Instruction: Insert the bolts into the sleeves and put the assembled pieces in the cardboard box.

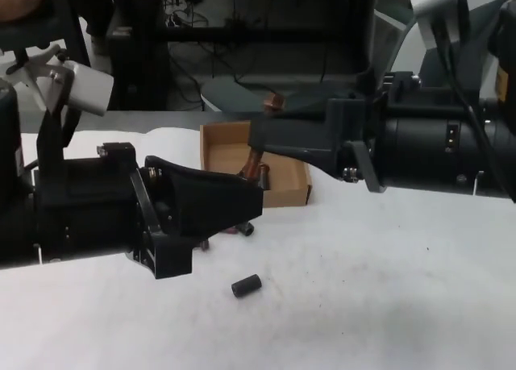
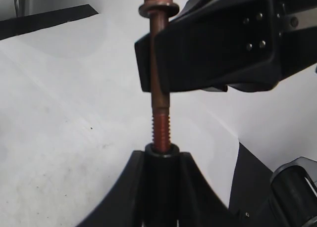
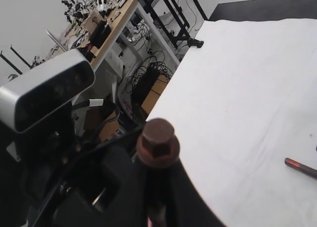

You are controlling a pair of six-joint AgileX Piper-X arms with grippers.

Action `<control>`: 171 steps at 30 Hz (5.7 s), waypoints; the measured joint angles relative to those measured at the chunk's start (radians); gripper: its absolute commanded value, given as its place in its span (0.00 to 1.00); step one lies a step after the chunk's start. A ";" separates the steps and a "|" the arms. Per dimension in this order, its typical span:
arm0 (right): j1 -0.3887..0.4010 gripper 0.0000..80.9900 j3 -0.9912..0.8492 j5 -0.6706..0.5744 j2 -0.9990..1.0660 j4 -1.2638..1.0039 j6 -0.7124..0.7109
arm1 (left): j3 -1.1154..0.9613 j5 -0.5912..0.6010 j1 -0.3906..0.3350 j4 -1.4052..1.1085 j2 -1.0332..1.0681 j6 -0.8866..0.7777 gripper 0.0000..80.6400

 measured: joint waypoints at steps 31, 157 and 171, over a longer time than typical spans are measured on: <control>0.142 0.01 -0.033 0.171 0.000 0.128 -0.151 | 0.006 -0.020 0.000 -0.008 -0.009 0.000 0.02; -0.121 0.64 -0.075 0.088 -0.082 0.755 -0.524 | -1.159 -0.345 0.135 0.947 1.105 0.359 0.87; -0.121 0.64 -0.075 0.128 -0.082 0.755 -0.524 | -0.532 -0.313 0.135 0.728 0.599 0.332 0.87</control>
